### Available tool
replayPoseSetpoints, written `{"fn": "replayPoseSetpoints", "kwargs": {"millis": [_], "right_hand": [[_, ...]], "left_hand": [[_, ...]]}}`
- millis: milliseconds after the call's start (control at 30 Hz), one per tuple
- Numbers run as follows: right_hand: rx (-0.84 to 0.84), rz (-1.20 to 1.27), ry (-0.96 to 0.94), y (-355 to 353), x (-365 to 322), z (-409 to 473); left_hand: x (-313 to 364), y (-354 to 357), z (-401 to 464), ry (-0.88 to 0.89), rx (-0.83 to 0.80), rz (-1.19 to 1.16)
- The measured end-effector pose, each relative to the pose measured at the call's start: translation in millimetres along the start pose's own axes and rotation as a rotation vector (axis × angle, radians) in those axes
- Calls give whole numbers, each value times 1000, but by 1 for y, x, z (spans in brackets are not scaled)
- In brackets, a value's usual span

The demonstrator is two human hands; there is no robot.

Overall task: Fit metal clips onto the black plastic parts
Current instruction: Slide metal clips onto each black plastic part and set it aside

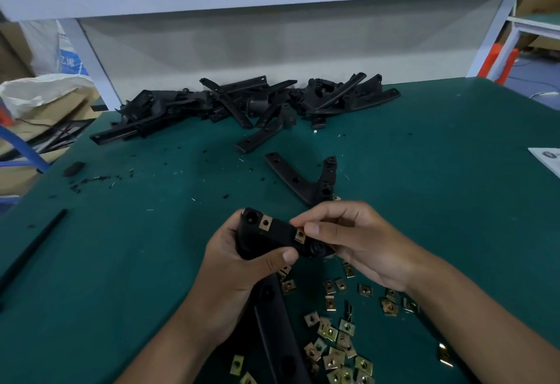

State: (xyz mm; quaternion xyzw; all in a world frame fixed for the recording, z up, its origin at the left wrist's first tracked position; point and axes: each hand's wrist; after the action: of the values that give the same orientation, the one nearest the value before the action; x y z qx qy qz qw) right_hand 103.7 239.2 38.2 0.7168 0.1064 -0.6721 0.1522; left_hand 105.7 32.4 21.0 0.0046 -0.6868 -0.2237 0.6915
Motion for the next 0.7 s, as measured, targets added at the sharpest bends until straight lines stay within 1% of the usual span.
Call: {"fn": "replayPoseSetpoints", "kwargs": {"millis": [133,200,333,533,700], "right_hand": [[115,14,-19,-1,1,2],[136,6,-21,-1,1,3],[103,-5,-14,0,1,2],[104,0,-27,2,1,2],[70,51,-17,1,0,2]], "left_hand": [[0,0,0,17,16,25],[0,-1,0,19,16,25],[-1,-1,0,-1,17,29],[-1,0,0,-21,10,25],[-1,1,-1,-11,14,15]]}}
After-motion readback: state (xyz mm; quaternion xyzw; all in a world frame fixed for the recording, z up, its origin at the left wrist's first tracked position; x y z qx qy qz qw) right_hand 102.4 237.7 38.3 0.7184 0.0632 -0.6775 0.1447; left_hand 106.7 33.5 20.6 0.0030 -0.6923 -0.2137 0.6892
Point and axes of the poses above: each hand's wrist, its own z-axis towards the middle knuckle, its own y-axis out of the palm, x = y × z, and after that the axes turned 3 degrees about -z, right-handed
